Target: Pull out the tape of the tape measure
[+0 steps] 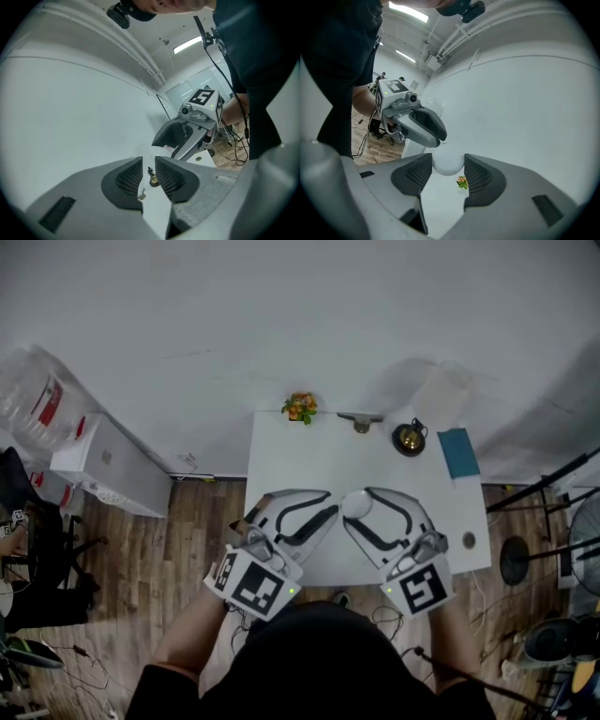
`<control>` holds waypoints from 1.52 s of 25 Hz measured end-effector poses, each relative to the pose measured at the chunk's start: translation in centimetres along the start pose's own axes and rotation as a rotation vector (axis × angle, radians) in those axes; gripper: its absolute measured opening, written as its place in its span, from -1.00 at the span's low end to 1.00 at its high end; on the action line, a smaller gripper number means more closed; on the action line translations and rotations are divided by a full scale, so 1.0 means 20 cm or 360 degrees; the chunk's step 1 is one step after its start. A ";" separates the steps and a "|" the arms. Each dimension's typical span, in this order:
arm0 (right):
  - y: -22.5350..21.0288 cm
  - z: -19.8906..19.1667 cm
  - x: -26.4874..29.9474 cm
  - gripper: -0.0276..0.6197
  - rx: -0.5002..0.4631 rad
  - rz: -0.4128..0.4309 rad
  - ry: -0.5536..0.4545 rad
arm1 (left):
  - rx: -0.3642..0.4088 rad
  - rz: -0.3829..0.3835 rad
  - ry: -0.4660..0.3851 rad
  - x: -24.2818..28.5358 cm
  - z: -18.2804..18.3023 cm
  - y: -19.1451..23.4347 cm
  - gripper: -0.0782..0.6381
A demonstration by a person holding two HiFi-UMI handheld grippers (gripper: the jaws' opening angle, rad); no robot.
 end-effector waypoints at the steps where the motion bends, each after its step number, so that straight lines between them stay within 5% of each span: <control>1: 0.01 0.00 0.01 -0.23 -0.0015 0.0010 -0.0006 | -0.0006 -0.0005 0.0006 0.00 -0.01 0.00 -0.56; 24: 0.08 -0.09 0.06 -0.23 -0.0057 0.0234 -0.0069 | 0.0092 -0.0068 0.0154 0.03 -0.12 -0.03 -0.71; 38: 0.07 -0.17 0.05 -0.24 0.0002 0.0205 -0.0003 | 0.0028 -0.0013 0.0175 0.04 -0.16 -0.01 -0.76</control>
Point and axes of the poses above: the fingertips, and each gripper's own axes: x forward along the fingers, y to its left, z out of its top, the point moved 6 cm from there along -x, backward along the fingers, and after that the axes turned 14 degrees about -x, right-handed, at the moved point
